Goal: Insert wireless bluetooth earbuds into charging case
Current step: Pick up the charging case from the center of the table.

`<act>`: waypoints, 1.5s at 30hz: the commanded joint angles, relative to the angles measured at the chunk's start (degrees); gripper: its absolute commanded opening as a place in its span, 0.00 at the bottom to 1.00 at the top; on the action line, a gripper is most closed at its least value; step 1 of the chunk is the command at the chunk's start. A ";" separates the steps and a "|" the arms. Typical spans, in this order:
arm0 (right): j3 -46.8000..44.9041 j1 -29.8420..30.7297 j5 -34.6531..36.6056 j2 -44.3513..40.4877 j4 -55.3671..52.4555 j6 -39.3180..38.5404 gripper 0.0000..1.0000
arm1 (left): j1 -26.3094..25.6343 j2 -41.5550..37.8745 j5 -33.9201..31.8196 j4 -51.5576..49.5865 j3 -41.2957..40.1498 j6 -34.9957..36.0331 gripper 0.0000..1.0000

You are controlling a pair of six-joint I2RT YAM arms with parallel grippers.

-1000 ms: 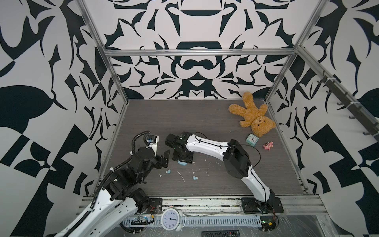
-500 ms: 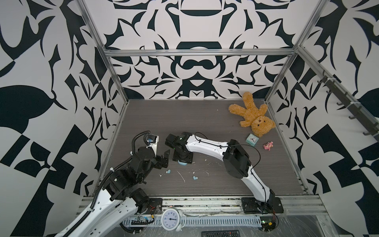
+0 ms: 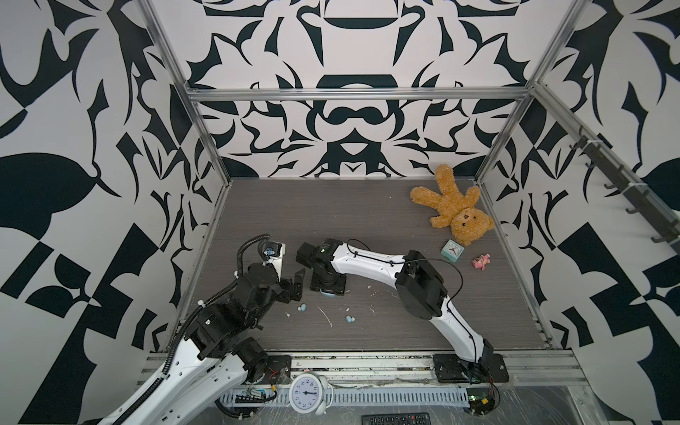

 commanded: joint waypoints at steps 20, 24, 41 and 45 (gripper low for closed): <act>-0.11 0.02 2.01 -3.22 -1.31 -0.41 0.66 | 0.79 0.55 1.16 0.61 -0.84 -0.03 0.99; -0.45 0.02 2.13 -3.49 -0.84 -0.49 0.57 | 0.79 0.57 1.17 0.68 -0.89 -0.02 0.99; -8.86 -2.30 2.56 -14.45 7.64 -9.90 0.00 | 0.88 -0.32 9.59 3.88 -2.56 3.25 0.99; -17.05 -4.34 3.45 -23.59 14.29 -15.25 0.00 | 0.79 0.86 18.30 7.62 -2.72 7.26 0.99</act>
